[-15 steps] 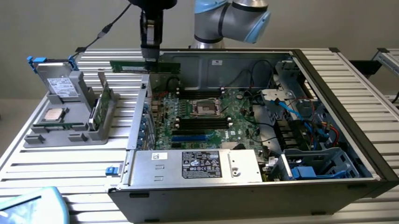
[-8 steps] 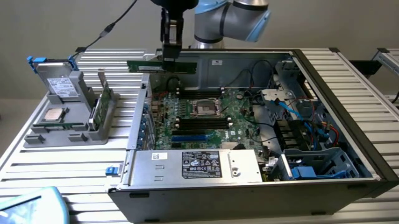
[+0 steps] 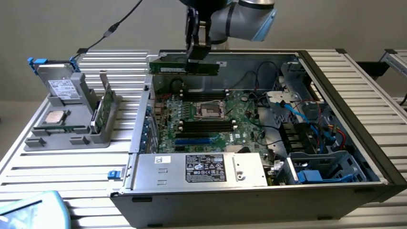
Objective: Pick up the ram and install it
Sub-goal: 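Pick up the ram and move it above insertion slot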
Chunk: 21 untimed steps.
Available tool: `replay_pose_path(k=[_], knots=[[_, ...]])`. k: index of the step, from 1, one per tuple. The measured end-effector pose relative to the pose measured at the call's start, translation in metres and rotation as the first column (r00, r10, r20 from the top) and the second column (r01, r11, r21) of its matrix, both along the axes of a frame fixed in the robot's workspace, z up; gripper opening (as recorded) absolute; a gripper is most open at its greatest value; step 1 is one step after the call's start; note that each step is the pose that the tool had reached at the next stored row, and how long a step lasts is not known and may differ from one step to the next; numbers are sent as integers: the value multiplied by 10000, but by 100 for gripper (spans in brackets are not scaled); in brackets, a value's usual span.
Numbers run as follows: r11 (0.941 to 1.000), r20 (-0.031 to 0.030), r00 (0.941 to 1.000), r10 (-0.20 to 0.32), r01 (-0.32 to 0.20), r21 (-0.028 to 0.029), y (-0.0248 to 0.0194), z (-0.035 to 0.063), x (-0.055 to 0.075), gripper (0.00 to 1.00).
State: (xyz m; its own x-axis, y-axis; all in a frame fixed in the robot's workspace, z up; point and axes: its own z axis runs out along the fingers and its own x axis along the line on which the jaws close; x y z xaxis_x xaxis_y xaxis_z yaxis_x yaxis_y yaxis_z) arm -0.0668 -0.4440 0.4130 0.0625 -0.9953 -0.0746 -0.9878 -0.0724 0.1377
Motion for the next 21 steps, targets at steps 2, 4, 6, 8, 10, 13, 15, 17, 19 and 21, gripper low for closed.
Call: replay_pose_path(k=[2, 4, 6, 8, 10, 13, 15, 17, 19, 21], knots=[[10000, -2, 10000, 9, -9, -1, 1, -11, 93, 14], [10000, -3, 10000, 12, -12, 1, 6, -30, 184, 14], [10000, -3, 10000, 12, -12, -1, 25, -62, 275, 14], [10000, -3, 10000, 13, -13, -3, 63, -97, 363, 14], [10000, -3, 10000, 12, -12, -2, 117, -135, 439, 14], [10000, -3, 10000, 13, -13, -2, 200, -190, 468, 14], [10000, -3, 10000, 13, -13, -3, 252, -225, 468, 14], [10000, -2, 10000, 12, -12, -1, 301, -262, 468, 14], [10000, -3, 10000, 9, -9, -3, 324, -296, 469, 14], [10000, 14, 10000, -2, 2, -1, 327, -325, 469, 14]])
